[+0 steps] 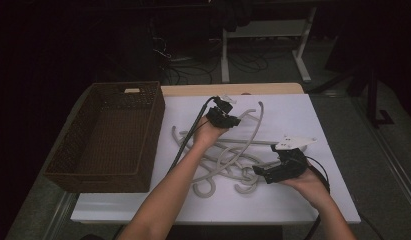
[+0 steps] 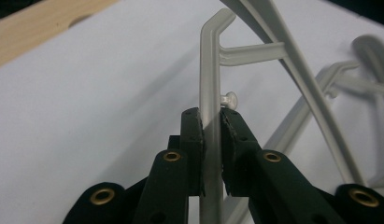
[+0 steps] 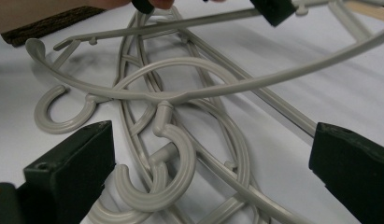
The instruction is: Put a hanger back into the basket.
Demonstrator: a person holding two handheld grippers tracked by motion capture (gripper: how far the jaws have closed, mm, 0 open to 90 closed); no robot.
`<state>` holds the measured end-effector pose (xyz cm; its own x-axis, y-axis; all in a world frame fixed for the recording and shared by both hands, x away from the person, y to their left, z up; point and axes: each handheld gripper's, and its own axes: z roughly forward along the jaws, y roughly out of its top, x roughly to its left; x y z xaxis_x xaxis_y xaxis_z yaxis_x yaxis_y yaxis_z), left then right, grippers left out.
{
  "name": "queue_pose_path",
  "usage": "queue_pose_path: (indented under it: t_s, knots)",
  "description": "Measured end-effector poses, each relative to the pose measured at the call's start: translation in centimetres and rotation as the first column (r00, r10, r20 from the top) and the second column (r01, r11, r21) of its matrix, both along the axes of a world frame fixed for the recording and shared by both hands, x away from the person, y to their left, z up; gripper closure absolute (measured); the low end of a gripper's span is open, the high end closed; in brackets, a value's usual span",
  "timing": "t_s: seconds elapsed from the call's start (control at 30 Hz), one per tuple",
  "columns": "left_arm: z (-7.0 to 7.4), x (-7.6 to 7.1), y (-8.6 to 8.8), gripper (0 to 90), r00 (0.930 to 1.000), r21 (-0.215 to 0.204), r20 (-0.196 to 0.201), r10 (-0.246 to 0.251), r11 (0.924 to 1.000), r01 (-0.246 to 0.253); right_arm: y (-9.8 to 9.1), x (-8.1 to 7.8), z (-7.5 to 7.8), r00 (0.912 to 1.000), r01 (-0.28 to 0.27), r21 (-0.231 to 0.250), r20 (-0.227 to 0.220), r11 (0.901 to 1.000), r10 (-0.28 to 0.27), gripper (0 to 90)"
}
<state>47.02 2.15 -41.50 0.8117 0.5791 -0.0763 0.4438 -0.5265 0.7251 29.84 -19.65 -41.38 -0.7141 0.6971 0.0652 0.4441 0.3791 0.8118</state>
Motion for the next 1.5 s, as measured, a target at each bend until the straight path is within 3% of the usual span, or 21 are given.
queue_pose_path:
  t_s: [0.07,0.2,0.27,0.37,0.47,0.67,0.87,1.0,1.07,1.2,1.4,1.5]
  knots:
    - [-0.2,0.2,0.1,69.9,0.9999,0.001,-0.003,0.015,0.9999,-0.015,0.0,0.0,0.0,1.0,-0.001,-0.001,-0.003,1.0,0.001,0.1]
    - [0.1,0.2,0.5,60.7,0.9998,0.003,0.002,0.018,0.9998,-0.018,0.1,0.0,-0.1,1.0,-0.002,-0.003,-0.004,1.0,0.002,0.1]
    - [1.2,-0.9,1.4,55.0,0.9999,-0.02,0.011,-0.003,0.9998,0.004,0.1,0.0,-0.1,1.0,-0.004,-0.006,-0.005,1.0,0.004,0.1]
    - [2.0,-2.0,2.7,50.6,0.9994,-0.062,-0.02,-0.029,0.9977,0.027,0.1,0.0,-0.2,1.0,-0.004,-0.009,-0.006,0.9999,0.004,0.1]
    - [2.4,-3.6,3.9,47.9,0.9983,-0.062,-0.032,-0.048,0.997,0.046,0.1,0.0,-0.3,1.0,-0.001,-0.012,-0.009,0.9999,0.001,0.1]
    - [2.2,-6.7,6.4,42.4,0.9914,-0.088,-0.08,-0.104,0.9914,0.097,0.3,0.0,-0.5,0.9999,-0.001,-0.027,-0.016,0.9996,0.001,0.1]
    - [1.3,-9.4,8.0,36.6,0.9811,-0.069,-0.102,-0.165,0.985,0.158,0.3,-0.2,-0.8,0.9998,0.007,-0.02,-0.021,0.9998,-0.007,0.1]
    - [0.6,-10.7,8.5,35.5,0.9746,-0.071,-0.125,-0.186,0.9814,0.178,0.0,-0.5,-1.2,0.9989,0.026,-0.011,-0.038,0.9996,-0.027,0.0]
    - [0.5,-11.2,8.4,35.2,0.9704,-0.038,-0.131,-0.203,0.9792,0.199,-0.1,-0.7,-1.3,0.9985,0.038,-0.003,-0.04,0.9993,-0.038,0.1]
    - [0.2,-12.2,8.4,36.8,0.9687,-0.014,-0.131,-0.211,0.9774,0.211,-0.4,-1.5,-1.7,0.9977,0.054,0.012,-0.041,0.9985,-0.053,0.1]
    - [-0.7,-13.3,7.8,48.1,0.965,0.065,-0.131,-0.227,0.9693,0.237,-0.5,-1.7,-2.3,0.9972,0.055,-0.004,-0.051,0.9985,-0.055,0.0]
    - [-1.1,-13.5,7.6,53.6,0.9617,0.079,-0.143,-0.234,0.9659,0.247,-0.4,-1.7,-2.3,0.9981,0.043,-0.007,-0.043,0.999,-0.043,0.1]
